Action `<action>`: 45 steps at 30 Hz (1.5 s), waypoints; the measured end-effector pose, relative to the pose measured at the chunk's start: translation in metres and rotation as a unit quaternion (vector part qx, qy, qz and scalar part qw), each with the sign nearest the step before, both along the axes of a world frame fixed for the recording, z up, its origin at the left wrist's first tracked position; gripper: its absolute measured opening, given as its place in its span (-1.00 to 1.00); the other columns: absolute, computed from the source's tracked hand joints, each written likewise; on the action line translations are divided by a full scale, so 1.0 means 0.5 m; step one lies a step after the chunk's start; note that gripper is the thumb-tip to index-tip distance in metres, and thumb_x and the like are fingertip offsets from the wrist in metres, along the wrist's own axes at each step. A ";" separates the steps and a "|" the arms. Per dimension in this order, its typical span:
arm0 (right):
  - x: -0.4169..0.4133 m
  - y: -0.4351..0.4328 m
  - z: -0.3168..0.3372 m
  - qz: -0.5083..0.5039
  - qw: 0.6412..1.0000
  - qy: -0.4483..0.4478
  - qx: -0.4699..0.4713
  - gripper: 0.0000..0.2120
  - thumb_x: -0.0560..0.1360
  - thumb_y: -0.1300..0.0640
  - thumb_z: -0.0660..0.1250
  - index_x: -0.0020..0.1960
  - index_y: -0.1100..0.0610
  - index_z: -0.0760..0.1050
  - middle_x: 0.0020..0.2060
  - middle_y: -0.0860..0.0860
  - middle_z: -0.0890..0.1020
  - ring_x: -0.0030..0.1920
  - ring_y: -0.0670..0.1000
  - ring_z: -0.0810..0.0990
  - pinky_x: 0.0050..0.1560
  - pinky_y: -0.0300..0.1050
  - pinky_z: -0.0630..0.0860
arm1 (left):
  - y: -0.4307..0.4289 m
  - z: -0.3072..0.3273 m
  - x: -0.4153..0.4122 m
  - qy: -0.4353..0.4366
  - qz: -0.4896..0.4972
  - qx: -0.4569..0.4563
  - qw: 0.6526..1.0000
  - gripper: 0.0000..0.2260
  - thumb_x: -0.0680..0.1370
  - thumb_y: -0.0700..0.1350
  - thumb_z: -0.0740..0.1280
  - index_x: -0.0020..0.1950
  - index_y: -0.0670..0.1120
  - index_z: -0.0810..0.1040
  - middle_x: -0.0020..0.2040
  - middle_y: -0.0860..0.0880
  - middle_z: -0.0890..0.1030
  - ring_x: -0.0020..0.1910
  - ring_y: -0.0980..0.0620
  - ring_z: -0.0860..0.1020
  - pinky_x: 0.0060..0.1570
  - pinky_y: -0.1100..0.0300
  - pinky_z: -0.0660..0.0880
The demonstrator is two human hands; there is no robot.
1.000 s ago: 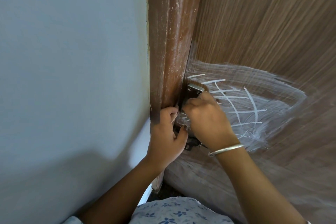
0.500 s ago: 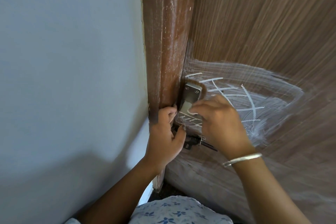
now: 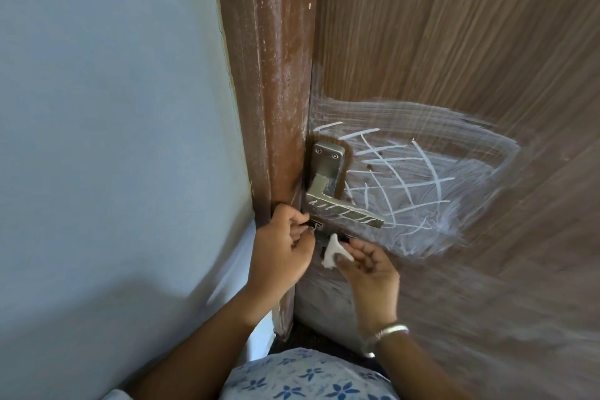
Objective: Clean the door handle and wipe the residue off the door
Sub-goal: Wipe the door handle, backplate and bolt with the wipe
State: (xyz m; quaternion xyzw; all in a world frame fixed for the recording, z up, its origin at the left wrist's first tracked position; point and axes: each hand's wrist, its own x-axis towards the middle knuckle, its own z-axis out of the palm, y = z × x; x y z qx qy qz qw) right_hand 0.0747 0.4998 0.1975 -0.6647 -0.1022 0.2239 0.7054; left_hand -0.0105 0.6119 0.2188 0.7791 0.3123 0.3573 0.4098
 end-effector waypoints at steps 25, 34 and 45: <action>0.023 0.155 0.068 -0.097 0.968 0.100 0.211 -0.90 0.37 0.27 0.47 -0.25 0.17 0.56 -0.44 0.06 0.64 -0.51 -0.05 0.56 -0.55 -0.28 0.41 | 0.000 -0.014 -0.062 0.067 0.003 -0.006 0.998 -0.64 0.43 -0.32 0.37 -0.13 0.17 0.42 -0.12 0.20 0.63 -0.12 0.30 0.59 -0.09 0.43 0.51; 0.033 0.157 0.061 -0.099 0.971 0.095 0.197 -0.84 0.38 0.30 0.47 -0.30 0.19 0.51 -0.51 0.06 0.62 -0.54 -0.04 0.57 -0.56 -0.28 0.44 | -0.006 -0.014 -0.058 0.067 -0.002 -0.005 0.998 -0.66 0.43 -0.32 0.38 -0.12 0.14 0.42 -0.12 0.20 0.62 -0.13 0.30 0.59 -0.12 0.44 0.50; 0.024 0.157 0.029 -0.109 0.969 0.079 0.209 -0.88 0.36 0.53 0.31 -0.24 0.36 0.52 -0.49 0.05 0.63 -0.49 -0.03 0.59 -0.45 -0.25 0.52 | -0.006 -0.012 -0.061 0.067 0.002 -0.003 0.998 -0.65 0.43 -0.31 0.38 -0.12 0.15 0.42 -0.13 0.13 0.64 -0.14 0.28 0.60 -0.11 0.47 0.48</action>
